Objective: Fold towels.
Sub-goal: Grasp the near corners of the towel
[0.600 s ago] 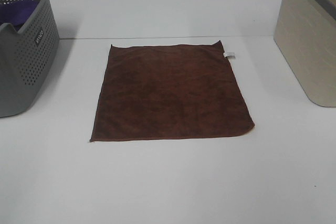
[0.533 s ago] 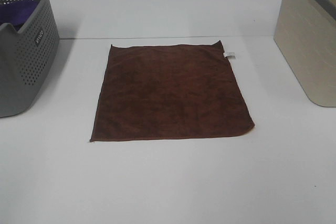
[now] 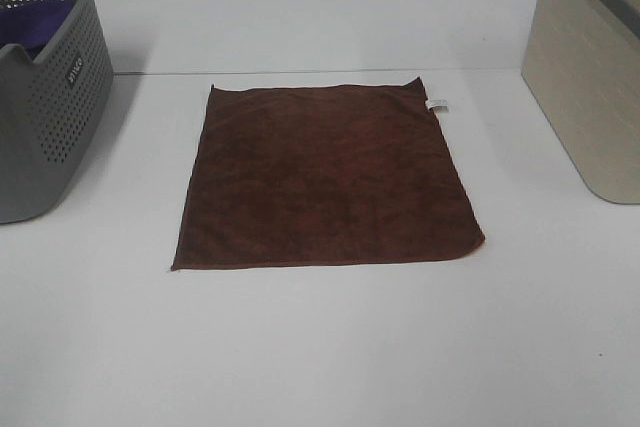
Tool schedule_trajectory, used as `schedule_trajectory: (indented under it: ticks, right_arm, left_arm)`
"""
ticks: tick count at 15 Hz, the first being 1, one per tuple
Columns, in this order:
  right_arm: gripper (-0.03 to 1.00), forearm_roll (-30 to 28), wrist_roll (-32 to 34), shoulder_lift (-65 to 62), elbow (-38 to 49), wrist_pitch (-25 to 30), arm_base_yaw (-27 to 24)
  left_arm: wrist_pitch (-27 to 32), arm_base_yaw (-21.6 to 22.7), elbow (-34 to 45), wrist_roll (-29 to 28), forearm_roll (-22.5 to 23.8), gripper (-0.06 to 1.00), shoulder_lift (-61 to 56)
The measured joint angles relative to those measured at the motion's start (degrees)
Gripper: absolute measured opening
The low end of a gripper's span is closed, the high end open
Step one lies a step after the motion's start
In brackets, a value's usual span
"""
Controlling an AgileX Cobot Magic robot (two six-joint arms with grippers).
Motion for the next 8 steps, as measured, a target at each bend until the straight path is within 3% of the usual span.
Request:
schedule_trajectory:
  ticks: [8]
  right_arm:
    - [0.74, 0.0, 0.0, 0.0, 0.0, 0.0, 0.0]
  left_arm:
    - [0.0, 0.0, 0.0, 0.0, 0.0, 0.73, 0.0]
